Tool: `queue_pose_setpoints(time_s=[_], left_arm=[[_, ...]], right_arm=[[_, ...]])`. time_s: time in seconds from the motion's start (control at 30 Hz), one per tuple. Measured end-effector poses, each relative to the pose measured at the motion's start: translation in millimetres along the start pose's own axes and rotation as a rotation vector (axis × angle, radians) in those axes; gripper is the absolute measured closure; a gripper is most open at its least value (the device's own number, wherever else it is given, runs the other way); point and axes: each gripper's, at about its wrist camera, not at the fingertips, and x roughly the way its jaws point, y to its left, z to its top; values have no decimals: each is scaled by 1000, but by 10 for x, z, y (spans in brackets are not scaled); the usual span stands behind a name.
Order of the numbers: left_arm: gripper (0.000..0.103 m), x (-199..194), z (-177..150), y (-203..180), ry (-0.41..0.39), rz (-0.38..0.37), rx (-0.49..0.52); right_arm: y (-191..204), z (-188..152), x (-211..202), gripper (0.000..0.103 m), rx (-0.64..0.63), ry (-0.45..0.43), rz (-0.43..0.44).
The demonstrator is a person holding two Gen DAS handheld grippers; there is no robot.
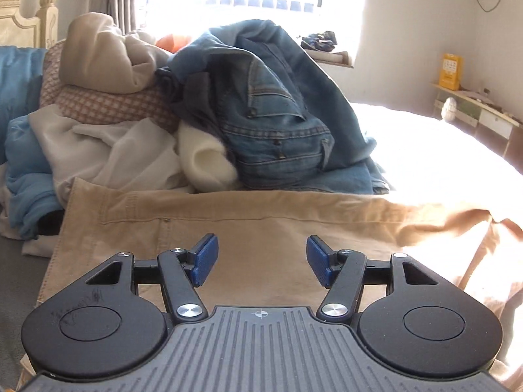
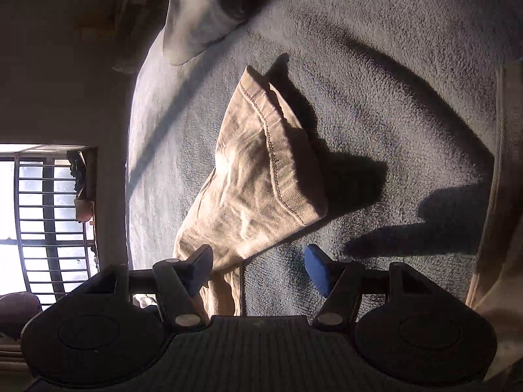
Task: Fold clothes
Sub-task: 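Grasp the trouser leg cuff with the right tool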
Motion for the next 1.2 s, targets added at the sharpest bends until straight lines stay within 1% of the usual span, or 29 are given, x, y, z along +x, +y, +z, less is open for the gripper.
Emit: queue_pose_setpoints(time_s=[0.1, 0.17, 0.23, 0.27, 0.3, 0.33, 0.37, 0.4, 0.53, 0.6, 0.7, 0.8, 0.87, 0.9, 1.0, 1.13, 1.17, 1.2], left_arm=[[43, 50, 8, -172, 20, -22, 69], [43, 68, 39, -245, 17, -27, 111], [43, 93, 73, -309, 11, -30, 148], [43, 116, 88, -334, 10, -29, 160], [43, 138, 102, -360, 8, -28, 173], [43, 162, 112, -382, 6, -31, 184], [43, 180, 118, -411, -1, -31, 195], [43, 211, 126, -439, -5, -33, 204], [43, 376, 168, -577, -8, -41, 228], [43, 468, 187, -659, -8, -43, 238], [43, 619, 218, -804, 9, -16, 265], [43, 787, 236, -915, 20, 4, 286], [43, 888, 239, -960, 28, 29, 290], [43, 931, 244, -969, 35, 37, 286], [43, 1025, 270, -968, 38, 61, 269], [43, 1096, 299, -927, 35, 82, 252], [43, 1106, 300, -913, 36, 84, 248], [43, 1114, 300, -897, 34, 89, 241]], right_arm=[[-90, 82, 134, 38, 8, -16, 22], [-126, 171, 254, 41, 13, -33, 31], [-140, 217, 328, 53, 35, -39, 49], [-147, 240, 365, 67, 46, -42, 58], [-90, 244, 364, 77, 14, -49, 65], [-41, 240, 347, 80, -8, -58, 75], [42, 257, 322, 85, -38, -69, 94], [125, 274, 297, 87, -68, -80, 112], [605, 460, 277, 89, -196, -126, 158], [963, 605, 313, 91, -269, -149, 161], [1514, 750, 457, 93, -409, -169, 100], [1939, 854, 653, 93, -488, -196, 63], [2089, 880, 741, 93, -532, -211, 43], [2114, 896, 765, 93, -545, -214, 30], [2181, 923, 1011, 93, -561, -212, -30], [2181, 1050, 1398, 93, -541, -213, -109], [2138, 1109, 1495, 93, -512, -194, -125], [2083, 1150, 1535, 91, -486, -194, -127]])
